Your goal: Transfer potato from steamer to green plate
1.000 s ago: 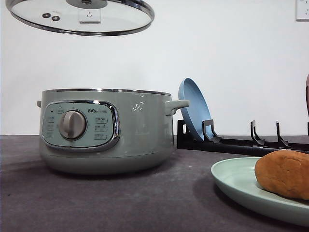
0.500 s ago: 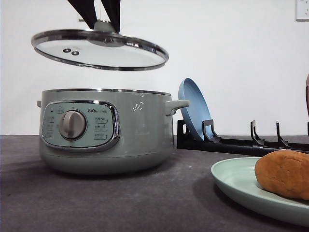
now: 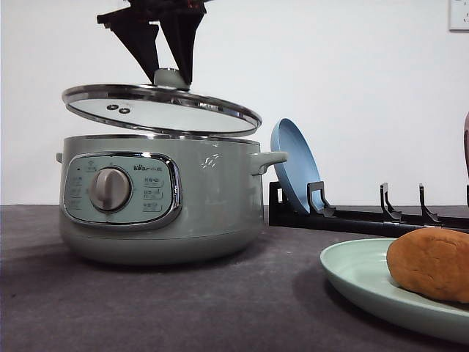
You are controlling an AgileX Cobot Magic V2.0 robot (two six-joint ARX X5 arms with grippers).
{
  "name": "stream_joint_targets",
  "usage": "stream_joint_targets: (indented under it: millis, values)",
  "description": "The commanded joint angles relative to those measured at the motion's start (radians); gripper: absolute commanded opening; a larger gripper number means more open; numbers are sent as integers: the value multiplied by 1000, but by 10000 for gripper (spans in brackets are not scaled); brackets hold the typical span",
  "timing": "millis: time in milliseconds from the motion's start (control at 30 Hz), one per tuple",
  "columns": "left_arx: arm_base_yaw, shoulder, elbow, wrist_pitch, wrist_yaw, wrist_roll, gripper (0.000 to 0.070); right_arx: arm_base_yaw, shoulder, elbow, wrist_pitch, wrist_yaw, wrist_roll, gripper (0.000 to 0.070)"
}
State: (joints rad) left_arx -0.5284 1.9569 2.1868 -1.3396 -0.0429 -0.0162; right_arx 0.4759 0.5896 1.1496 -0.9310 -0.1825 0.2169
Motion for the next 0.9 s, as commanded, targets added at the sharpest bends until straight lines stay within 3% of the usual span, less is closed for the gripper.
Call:
stream_joint_targets:
  millis: [0, 600, 867]
  values:
    - [-1, 17, 37, 24, 1, 9, 0, 5, 3, 14, 10, 0, 7, 672]
    - [24, 39, 37, 24, 3, 12, 0, 5, 3, 14, 10, 0, 8, 672]
    - [23, 56, 37, 33, 43, 12, 0, 5, 3, 14, 10, 0, 8, 672]
